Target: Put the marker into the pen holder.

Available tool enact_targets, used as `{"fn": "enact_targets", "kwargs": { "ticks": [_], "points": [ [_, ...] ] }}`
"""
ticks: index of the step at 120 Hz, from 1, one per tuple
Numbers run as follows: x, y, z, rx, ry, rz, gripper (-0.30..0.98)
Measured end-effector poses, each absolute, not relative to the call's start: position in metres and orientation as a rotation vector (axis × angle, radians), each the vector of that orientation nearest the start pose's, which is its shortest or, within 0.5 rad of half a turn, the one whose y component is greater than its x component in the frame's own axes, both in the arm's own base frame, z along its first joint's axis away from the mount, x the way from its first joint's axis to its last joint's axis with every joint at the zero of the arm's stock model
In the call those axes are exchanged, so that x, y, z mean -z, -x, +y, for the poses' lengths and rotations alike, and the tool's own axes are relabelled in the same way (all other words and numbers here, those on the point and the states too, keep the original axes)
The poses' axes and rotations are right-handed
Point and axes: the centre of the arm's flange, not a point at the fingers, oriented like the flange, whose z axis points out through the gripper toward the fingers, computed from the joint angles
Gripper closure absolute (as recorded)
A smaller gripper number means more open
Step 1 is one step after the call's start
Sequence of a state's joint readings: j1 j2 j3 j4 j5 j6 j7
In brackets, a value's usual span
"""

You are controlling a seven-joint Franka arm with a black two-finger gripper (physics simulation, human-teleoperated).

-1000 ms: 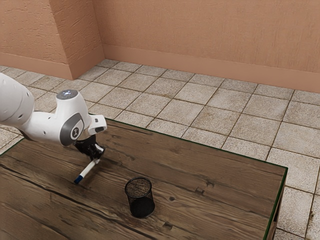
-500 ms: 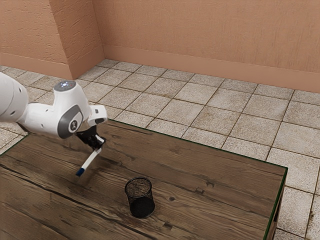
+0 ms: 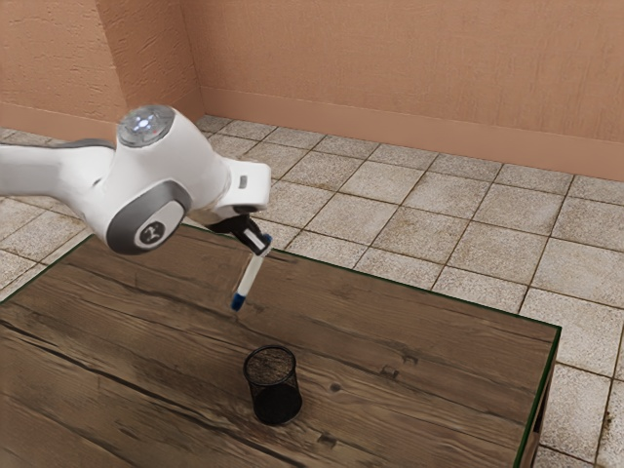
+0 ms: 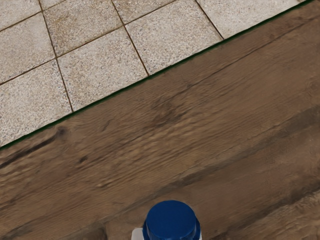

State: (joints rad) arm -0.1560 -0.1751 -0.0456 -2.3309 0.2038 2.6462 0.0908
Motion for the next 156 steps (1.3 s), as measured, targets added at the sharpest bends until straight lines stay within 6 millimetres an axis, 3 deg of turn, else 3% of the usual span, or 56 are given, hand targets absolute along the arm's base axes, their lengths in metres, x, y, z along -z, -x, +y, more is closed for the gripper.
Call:
{"fn": "enact_targets", "kwargs": {
  "ticks": [12, 24, 38, 73, 108, 132, 156],
  "points": [
    [-0.467, -0.490, -0.142, 0.763, 2.835, 0.720, 0.79],
    [-0.467, -0.460, -0.179, 0.773, 2.815, 0.783, 0.79],
    [-0.457, -0.439, -0.198, 0.751, 2.805, 0.788, 0.79],
    [-0.418, -0.421, -0.194, 0.647, 2.875, 0.609, 0.78],
    [-0.394, -0.435, -0.185, 0.608, 2.893, 0.490, 0.75],
    [-0.400, -0.444, -0.185, 0.657, 2.877, 0.469, 0.74],
    [-0.391, -0.450, -0.187, 0.645, 2.889, 0.442, 0.74]
  ]
}}
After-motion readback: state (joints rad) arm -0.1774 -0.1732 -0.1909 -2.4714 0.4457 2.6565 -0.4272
